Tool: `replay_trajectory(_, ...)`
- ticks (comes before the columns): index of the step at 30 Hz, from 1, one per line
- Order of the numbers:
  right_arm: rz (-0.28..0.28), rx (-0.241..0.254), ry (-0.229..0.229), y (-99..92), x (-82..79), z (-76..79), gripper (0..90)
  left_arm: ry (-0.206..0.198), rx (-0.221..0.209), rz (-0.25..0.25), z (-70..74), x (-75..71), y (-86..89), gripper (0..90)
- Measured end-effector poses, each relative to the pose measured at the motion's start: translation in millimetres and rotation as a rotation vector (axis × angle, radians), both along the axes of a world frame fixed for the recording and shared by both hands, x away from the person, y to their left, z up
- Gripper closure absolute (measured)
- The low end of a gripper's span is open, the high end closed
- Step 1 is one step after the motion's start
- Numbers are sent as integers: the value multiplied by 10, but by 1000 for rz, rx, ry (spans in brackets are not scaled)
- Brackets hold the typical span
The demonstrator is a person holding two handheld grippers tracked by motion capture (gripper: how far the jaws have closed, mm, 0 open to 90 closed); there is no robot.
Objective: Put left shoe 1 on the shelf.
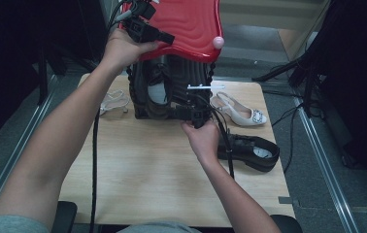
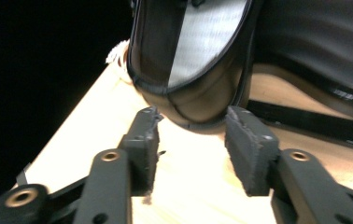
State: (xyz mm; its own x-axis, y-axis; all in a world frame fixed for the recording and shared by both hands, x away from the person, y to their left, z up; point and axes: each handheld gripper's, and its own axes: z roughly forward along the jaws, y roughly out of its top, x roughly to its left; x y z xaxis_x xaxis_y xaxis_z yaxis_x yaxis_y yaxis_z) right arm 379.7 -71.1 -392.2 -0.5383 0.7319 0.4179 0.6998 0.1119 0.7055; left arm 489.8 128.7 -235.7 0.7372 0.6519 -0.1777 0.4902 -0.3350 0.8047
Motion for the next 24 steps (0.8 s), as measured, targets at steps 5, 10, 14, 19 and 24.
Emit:
replay_trajectory(5, 45, -42, -28, 74, -59, -150, 792, 0, 2, -2, 1, -1, 2, 900)
replay_trajectory(10, 73, 12, -14, 145, -28, -307, 900, -2, 7, -4, 3, -4, 0, 900)
replay_trajectory(14, 66, 22, -40, 209, 5, -319, 900, -3, 7, -6, 4, -4, 3, 900)
replay_trajectory(19, 92, 11, -53, 290, 13, -234, 900, 0, 7, -6, 6, -2, 1, 900)
replay_trajectory(24, 92, -10, -46, 352, 64, -188, 900, 0, 5, -7, 6, -3, 4, 900)
